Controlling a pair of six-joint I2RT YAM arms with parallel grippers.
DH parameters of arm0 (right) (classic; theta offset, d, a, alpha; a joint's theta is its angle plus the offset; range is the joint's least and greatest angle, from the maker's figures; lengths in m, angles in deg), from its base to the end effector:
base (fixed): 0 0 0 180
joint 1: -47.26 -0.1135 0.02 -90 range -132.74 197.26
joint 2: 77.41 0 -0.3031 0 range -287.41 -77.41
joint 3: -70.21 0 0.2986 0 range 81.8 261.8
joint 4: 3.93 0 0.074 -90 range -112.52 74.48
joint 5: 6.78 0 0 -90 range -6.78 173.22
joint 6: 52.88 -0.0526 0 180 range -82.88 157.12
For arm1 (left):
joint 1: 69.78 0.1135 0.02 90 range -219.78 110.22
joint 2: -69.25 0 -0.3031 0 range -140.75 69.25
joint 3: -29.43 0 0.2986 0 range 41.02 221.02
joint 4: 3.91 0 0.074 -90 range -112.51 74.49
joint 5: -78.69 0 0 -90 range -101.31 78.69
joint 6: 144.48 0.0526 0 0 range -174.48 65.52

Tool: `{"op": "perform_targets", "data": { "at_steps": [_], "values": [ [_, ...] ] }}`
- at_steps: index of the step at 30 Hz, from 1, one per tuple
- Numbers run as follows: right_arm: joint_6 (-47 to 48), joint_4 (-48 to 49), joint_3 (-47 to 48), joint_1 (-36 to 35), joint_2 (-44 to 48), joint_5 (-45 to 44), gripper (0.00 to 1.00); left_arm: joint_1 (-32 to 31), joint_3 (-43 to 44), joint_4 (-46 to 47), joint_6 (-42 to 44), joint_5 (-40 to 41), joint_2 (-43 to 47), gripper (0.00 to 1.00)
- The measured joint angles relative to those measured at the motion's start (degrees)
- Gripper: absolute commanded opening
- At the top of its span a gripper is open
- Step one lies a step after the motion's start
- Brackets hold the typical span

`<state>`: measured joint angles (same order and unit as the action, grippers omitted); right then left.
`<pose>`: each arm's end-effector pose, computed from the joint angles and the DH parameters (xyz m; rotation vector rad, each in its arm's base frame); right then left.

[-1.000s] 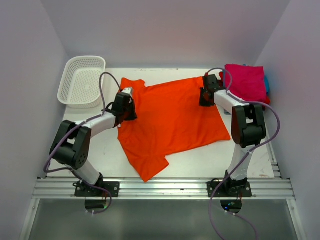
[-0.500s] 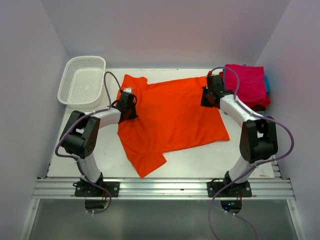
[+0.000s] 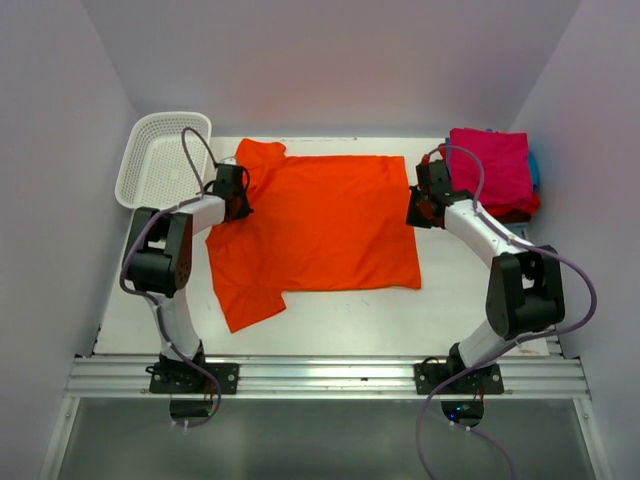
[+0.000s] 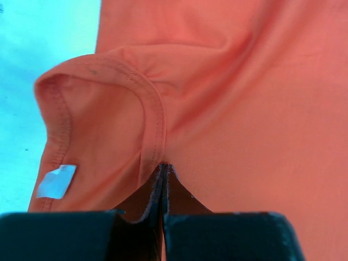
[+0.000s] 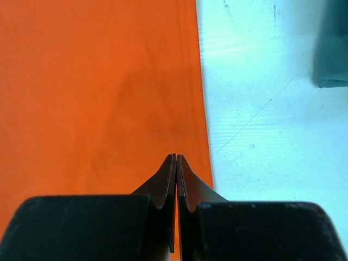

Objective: Fold and stack the t-shirts
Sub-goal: Fold the tshirt

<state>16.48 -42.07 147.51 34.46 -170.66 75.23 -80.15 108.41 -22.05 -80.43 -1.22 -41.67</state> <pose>0.3900 0.0811 0.2319 0.2276 2.4924 0.0659 0.4564 -0.0742 0.1422 -0.4060 2.3936 -0.0711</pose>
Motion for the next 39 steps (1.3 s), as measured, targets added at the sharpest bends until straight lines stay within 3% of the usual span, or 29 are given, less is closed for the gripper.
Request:
{"op": "perform_targets", "data": {
  "at_steps": [1,2,3,4,5,6,7,9,12,15,20,25,27,33,39],
  "values": [
    [0.0,0.0,-0.3,0.0,0.5,0.0,0.00,0.3,0.0,-0.1,0.1,-0.1,0.1,0.06],
    [-0.1,0.0,-0.5,0.0,1.0,0.0,0.00,0.6,0.0,-0.3,0.2,-0.2,0.4,0.21],
    [-0.2,0.0,-0.6,0.0,1.6,0.0,0.00,0.7,-0.3,-0.5,0.6,-0.6,1.0,0.48],
    [-0.2,0.0,-0.9,0.0,2.0,0.0,0.00,0.7,-0.8,-0.6,0.9,-1.3,2.1,0.62],
    [-0.3,0.0,-1.1,0.0,2.6,0.0,0.00,0.4,-1.8,-0.7,0.8,-2.1,3.8,0.86],
    [-0.3,0.0,-1.3,0.0,3.1,0.0,0.02,-0.1,-3.0,-1.0,0.9,-2.4,6.2,0.98],
    [-0.3,0.0,-1.6,-0.1,3.6,0.0,0.08,-0.8,-4.2,-1.7,0.7,-2.5,9.2,1.00],
    [-0.3,-0.3,-1.8,-0.3,4.4,0.0,0.24,-3.4,-6.0,-3.5,0.5,-2.4,15.8,1.00],
    [0.4,-1.3,-1.8,-0.8,5.7,0.1,0.36,-10.1,-5.6,-9.5,1.4,-1.9,25.4,1.00],
    [0.9,-2.4,-2.0,-2.0,7.4,0.1,0.37,-14.6,-3.6,-17.8,3.3,-2.3,30.0,1.00],
    [1.0,-3.0,-3.5,-4.0,9.3,0.1,0.38,-14.8,-4.5,-33.4,5.6,-1.7,32.8,0.82],
    [0.8,-3.7,-4.5,-4.9,9.3,0.1,0.38,-14.9,-6.4,-45.9,6.0,-0.3,33.8,0.75],
    [0.7,-3.8,-4.5,-5.4,9.3,0.1,0.38,-15.0,-8.0,-48.7,6.0,-1.5,33.9,0.70],
    [0.5,-3.9,-4.5,-7.4,9.3,0.2,0.38,-18.8,-12.6,-53.3,4.9,-7.3,33.4,0.70],
    [0.0,-3.8,-4.5,-7.5,9.3,1.2,0.38,-22.4,-14.6,-53.3,3.6,-12.4,26.4,0.71]
  ]
}}
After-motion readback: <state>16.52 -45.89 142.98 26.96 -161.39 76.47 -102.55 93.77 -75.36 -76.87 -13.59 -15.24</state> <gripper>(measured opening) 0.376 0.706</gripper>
